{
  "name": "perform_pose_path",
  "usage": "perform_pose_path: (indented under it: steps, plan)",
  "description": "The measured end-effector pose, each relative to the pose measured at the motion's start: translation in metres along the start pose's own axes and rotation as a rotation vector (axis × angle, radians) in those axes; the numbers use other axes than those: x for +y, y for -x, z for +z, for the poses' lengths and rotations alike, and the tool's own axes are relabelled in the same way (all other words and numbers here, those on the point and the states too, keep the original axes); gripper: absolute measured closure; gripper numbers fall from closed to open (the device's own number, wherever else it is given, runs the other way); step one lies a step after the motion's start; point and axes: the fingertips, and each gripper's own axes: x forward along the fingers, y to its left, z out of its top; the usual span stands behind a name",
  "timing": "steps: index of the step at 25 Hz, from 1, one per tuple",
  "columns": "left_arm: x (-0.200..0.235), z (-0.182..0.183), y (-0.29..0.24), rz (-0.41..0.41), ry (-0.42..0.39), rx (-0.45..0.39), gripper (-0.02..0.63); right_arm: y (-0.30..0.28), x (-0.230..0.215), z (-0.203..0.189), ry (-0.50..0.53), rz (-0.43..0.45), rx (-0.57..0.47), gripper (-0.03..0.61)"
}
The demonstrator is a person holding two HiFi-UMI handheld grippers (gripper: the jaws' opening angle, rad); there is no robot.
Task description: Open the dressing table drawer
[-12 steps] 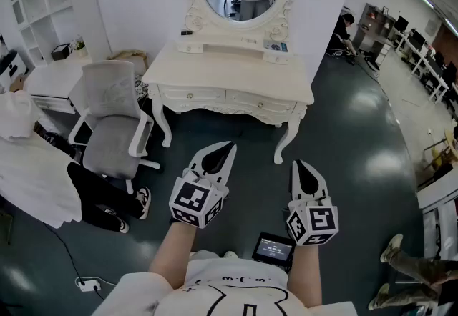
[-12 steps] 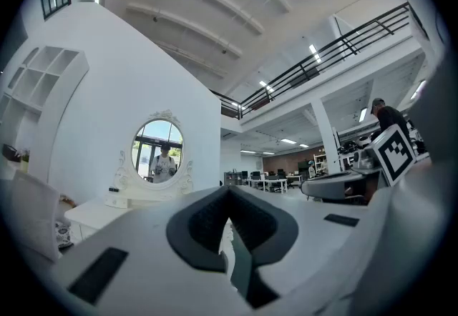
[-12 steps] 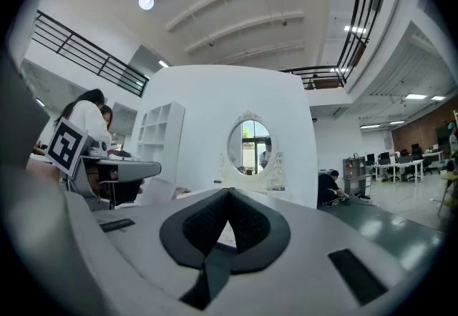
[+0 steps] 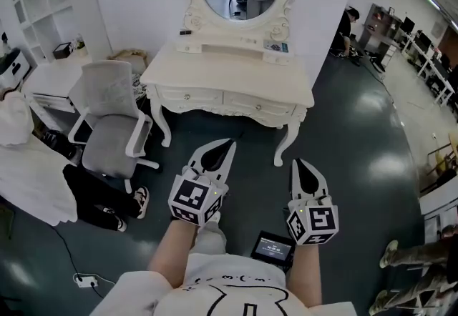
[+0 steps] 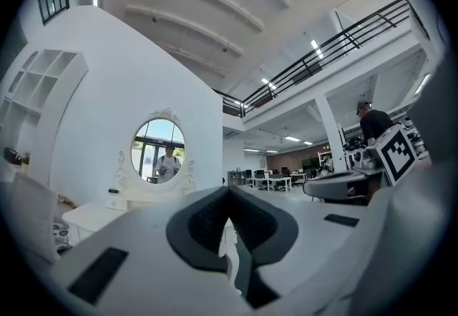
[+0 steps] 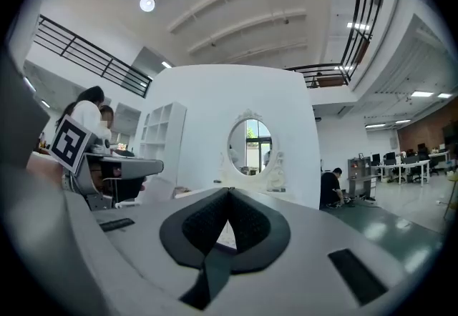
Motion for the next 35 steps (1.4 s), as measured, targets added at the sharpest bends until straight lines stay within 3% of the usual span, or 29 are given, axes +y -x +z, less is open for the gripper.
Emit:
perform_pose_path:
  steps: [13,35]
  plan:
    - [0.035,-0.002,-0.06,-0.021,-0.025,0.005,0.602,-0.054,-0.031,-0.005,-0.005,-0.023,-0.007,0.569]
    - [0.16,-0.007,-0.2,-0.077,-0.013,0.016,0.603,-0.225,-0.077,-0.004,0.006,-0.103,0.01,0.568]
